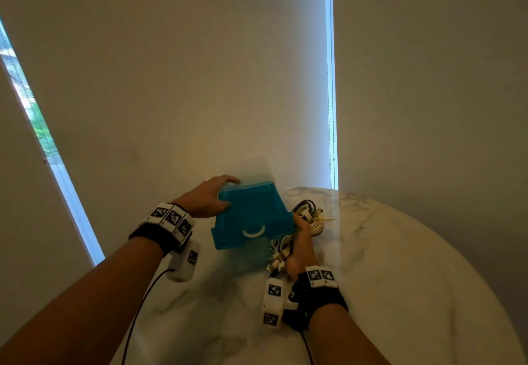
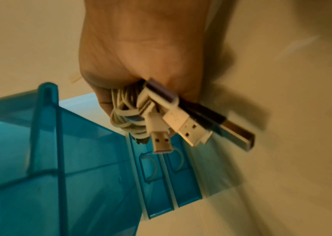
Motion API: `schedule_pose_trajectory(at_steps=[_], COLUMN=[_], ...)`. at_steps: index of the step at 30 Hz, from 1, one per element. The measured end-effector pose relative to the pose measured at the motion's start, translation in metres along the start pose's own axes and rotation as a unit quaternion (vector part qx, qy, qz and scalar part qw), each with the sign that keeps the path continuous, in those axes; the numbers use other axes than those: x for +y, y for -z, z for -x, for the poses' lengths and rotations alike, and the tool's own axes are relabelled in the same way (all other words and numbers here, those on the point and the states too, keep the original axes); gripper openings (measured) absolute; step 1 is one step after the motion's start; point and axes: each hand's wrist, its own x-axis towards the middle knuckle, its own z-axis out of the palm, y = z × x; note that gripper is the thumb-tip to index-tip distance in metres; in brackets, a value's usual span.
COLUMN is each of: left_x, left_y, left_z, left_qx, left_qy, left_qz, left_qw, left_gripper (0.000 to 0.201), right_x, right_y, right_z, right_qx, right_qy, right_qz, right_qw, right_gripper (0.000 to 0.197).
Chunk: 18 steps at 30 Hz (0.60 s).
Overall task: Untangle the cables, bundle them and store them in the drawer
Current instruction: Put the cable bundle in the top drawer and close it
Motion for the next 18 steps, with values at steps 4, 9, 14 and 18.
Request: schedule_pose_trajectory(at_steps=[4,9,14,18], left_x=[-0.007,0.011,0.034,0.053], left_y=[-0.009,-0.012,-0.012,-0.010], left_z=[0.004,0.024,0.063,0.077], left_qx=[0.034,0.063,0.070,0.096], left_qy=[0.006,0.019,0.020,0.014], left_qz=[-0.016,-0.080,-0.154,-0.182], left_qw=[0.999,0.995,0.985,0.979], left_gripper=[0.070,0.069,0.083,0.077], right_x=[-0.012,-0.049,-0.135,-0.187], right_y=[0.008,0.023,0.011,-0.045], right_z=[-0.002,0.005,0.057,0.105], right_qx=[-0.004,0.034,0.107,0.063], right_qy=[-0.014,-0.040,0.064,0.147], right_qz=[0.044,0.066,0.229,0.426], right_qw=[0.999,0.996,0.965,0.890], right_gripper=[0.064,0.069,0.007,0.011])
